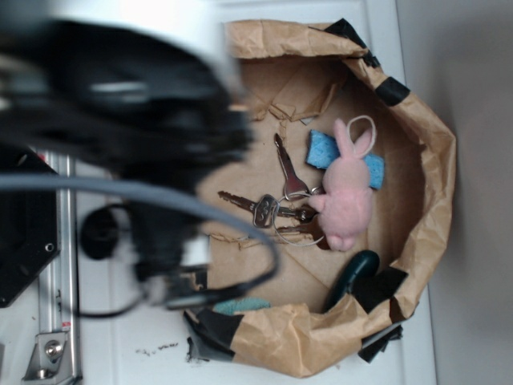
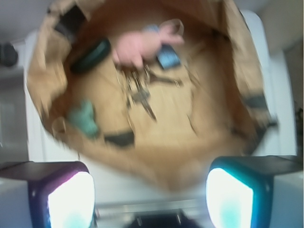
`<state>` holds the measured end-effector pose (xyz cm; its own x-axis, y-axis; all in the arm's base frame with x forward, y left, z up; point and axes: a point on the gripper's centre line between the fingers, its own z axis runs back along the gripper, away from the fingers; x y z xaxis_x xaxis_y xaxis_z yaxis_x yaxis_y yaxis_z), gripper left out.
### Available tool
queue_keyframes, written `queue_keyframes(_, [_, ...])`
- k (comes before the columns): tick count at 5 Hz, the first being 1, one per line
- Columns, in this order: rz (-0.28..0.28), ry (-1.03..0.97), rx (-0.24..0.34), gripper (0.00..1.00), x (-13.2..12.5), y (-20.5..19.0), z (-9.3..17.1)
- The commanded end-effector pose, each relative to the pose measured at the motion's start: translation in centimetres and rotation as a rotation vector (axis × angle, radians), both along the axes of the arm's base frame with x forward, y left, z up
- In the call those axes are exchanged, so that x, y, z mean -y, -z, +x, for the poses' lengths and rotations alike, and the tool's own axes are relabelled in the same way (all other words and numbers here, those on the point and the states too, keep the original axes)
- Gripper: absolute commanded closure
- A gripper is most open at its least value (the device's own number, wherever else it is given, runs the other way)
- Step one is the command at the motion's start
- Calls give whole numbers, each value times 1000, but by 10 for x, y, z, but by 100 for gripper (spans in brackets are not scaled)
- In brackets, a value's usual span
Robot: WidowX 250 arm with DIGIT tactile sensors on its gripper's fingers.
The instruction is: Grab the blue cloth.
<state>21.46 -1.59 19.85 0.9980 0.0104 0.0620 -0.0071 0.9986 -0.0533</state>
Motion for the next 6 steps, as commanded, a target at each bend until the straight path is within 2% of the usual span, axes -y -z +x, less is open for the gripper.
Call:
queue_keyframes(1, [-58,10,-45,0,13,31,61])
queue_keyframes(3, [-81,20,-40,0,28,25,43])
queue_keyframes(4, [-172,-116,-110,0,28,33,48])
queue_keyframes(5, [-427,-308,-302,0,35,64,53])
queue_keyframes(6, [-469,-428,-404,0,41,95,51])
